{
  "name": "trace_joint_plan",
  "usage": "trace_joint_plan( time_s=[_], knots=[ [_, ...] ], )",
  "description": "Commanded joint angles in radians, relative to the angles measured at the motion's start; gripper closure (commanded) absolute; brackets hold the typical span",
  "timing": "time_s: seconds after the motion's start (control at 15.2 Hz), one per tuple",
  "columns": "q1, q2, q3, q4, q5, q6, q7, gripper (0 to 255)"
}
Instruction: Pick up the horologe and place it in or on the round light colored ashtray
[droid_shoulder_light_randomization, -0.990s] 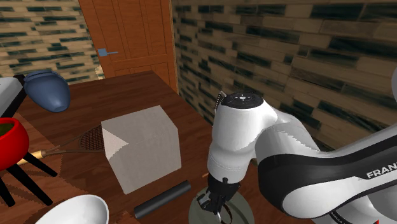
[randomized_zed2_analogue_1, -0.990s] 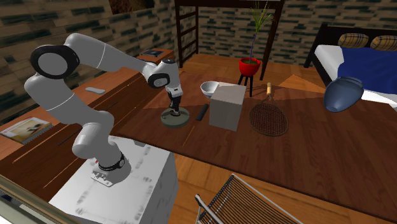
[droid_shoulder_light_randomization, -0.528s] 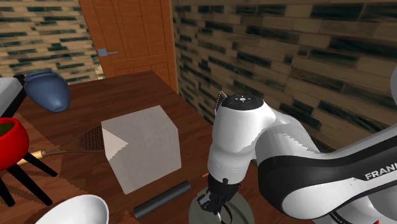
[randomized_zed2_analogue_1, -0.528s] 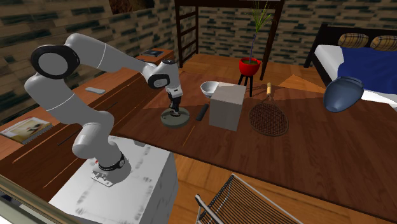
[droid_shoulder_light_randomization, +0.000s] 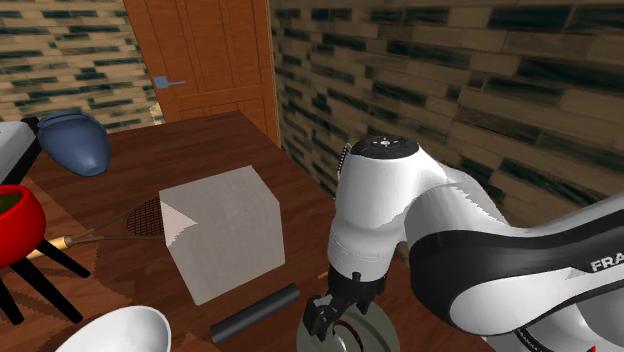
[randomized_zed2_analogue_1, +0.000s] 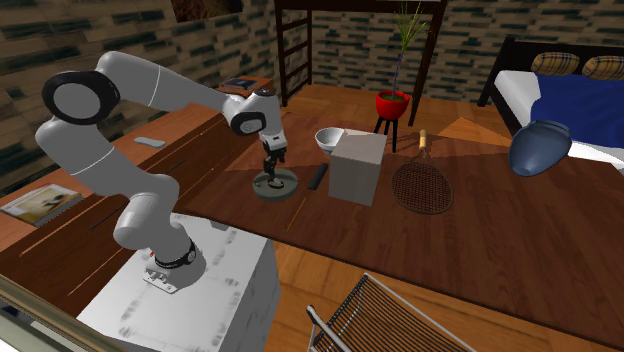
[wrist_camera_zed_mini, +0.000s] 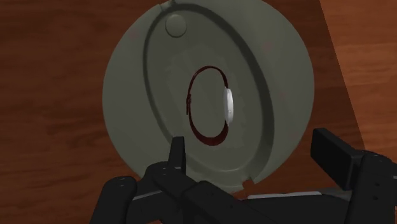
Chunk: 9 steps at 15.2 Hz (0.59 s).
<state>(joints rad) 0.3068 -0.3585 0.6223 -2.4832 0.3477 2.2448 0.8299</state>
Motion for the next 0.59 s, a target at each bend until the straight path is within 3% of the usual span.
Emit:
trace_joint_plan(
  time_s=[0.0,0.53],
  knots=[
    [0.003,-0.039,-0.022,0.031,0.003,-0.071,-0.007,0],
    [0.005,-0.054,-0.032,0.046,0.002,-0.101,-0.009,0]
  ],
)
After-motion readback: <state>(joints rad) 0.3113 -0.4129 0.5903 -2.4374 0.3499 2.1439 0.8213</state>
